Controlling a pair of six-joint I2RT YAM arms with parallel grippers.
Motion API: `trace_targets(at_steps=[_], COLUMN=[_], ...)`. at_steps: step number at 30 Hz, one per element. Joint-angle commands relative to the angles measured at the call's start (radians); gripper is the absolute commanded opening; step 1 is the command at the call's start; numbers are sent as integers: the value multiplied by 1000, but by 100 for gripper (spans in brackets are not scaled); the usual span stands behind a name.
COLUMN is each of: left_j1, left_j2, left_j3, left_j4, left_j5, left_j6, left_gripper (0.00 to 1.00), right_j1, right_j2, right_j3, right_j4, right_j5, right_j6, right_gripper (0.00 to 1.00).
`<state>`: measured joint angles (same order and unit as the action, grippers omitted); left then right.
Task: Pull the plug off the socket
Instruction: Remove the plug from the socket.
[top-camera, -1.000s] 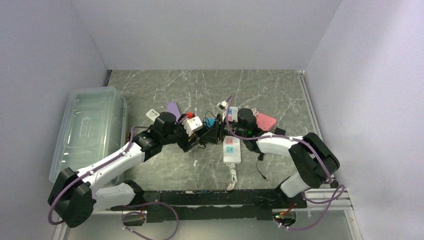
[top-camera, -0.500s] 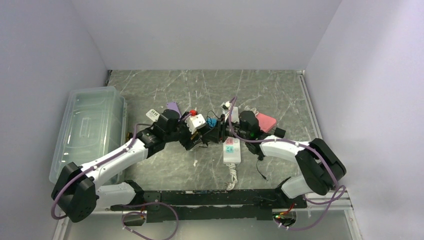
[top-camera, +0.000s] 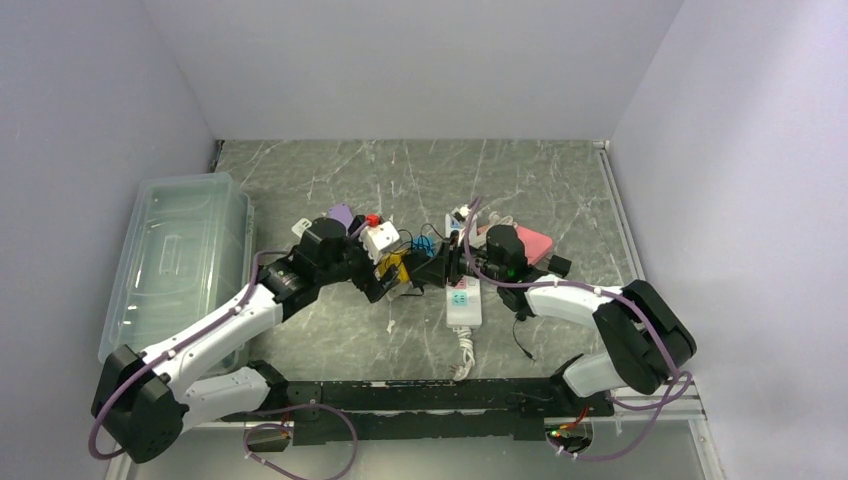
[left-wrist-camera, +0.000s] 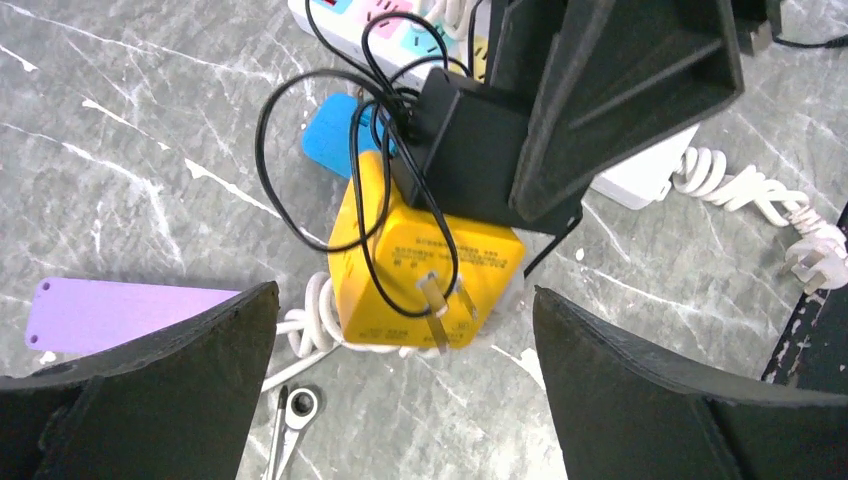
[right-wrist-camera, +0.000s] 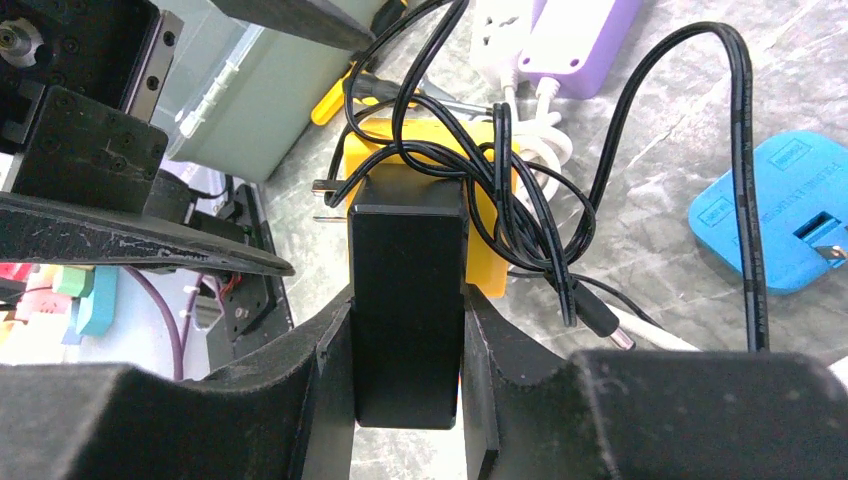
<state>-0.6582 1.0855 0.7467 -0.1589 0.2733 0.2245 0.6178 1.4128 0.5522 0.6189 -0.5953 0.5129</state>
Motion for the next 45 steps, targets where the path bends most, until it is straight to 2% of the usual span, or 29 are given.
trace_targets(at_steps=[1,7,11,22,25,31,38,45], left_j1=[3,2,1,-13,-18,-22,-22,-23], left_j2=[-37,13,30,-1,24,69,57,56], left_j3=[31,41,35,-10,14,55,49,55], left_j4=[-72,-119,-83,2,-37,-74,-59,-63], left_j5=[13,9,-46,-53,-47,-10,4,6], left_j6=[72,134,135,135,137,124,105,89], left_gripper=[100,100,100,99,90,56,1,0], right_j1=[-27,-42,-43,-43,-43,-41,-8,53], right_j2=[-33,-20,-13,34,34,41,11,-42], right_j3=[8,0,6,37,41,50,61,89], right_j4=[198,255,269,282,273,247,154,-34], right_j5=[-85,-132,-168,-248,-251,-244,-158,59], right_j6=[44,82,85,98,94,80,11,-113], right_gripper=[0,0,0,0,0,0,0,0])
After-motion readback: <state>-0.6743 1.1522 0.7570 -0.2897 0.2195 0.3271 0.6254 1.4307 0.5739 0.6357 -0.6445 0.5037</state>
